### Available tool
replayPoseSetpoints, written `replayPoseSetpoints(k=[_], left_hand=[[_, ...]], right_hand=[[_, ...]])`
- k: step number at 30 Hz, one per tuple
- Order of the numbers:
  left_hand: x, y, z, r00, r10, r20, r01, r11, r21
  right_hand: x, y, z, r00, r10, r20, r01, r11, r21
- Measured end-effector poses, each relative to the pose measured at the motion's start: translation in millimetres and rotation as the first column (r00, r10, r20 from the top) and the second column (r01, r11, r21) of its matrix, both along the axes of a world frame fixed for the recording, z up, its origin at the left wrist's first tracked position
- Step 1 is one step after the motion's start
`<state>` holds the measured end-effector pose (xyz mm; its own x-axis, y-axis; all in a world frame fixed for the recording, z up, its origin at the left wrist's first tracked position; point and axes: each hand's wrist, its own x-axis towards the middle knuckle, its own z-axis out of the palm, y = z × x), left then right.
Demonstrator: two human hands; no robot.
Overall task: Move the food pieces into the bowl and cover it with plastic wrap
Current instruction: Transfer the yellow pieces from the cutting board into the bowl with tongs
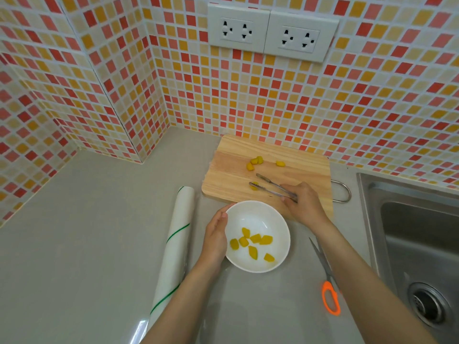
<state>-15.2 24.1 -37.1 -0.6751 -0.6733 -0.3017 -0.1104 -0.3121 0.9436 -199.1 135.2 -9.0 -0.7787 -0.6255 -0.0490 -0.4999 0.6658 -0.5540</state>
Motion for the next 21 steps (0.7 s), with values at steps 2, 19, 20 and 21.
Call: replayPoseSetpoints(k=[2, 19, 20, 21], left_hand=[[-0.3, 0.3, 0.7, 1.000, 0.001, -0.001, -0.001, 1.000, -0.002], [0.0, 1.1, 3.8, 1.000, -0.017, 0.004, 0.017, 1.000, 0.021], [0.0, 1.1, 3.7, 1.000, -0.019, 0.003, 0.019, 1.000, 0.022], [0.0, 1.1, 3.8, 1.000, -0.020, 0.002, 0.020, 1.000, 0.024]], right_hand=[[2.2, 0.3, -3.5, 0.999, 0.038, 0.013, -0.038, 0.999, 0.004], [47.9, 52.5, 46.1, 0.977, 0.196, 0.084, -0.186, 0.976, -0.114], [49.6, 55.3, 48.1, 0.975, 0.205, 0.089, -0.197, 0.976, -0.092], [50.1, 57.2, 49.9, 0.975, 0.206, 0.086, -0.199, 0.977, -0.078]])
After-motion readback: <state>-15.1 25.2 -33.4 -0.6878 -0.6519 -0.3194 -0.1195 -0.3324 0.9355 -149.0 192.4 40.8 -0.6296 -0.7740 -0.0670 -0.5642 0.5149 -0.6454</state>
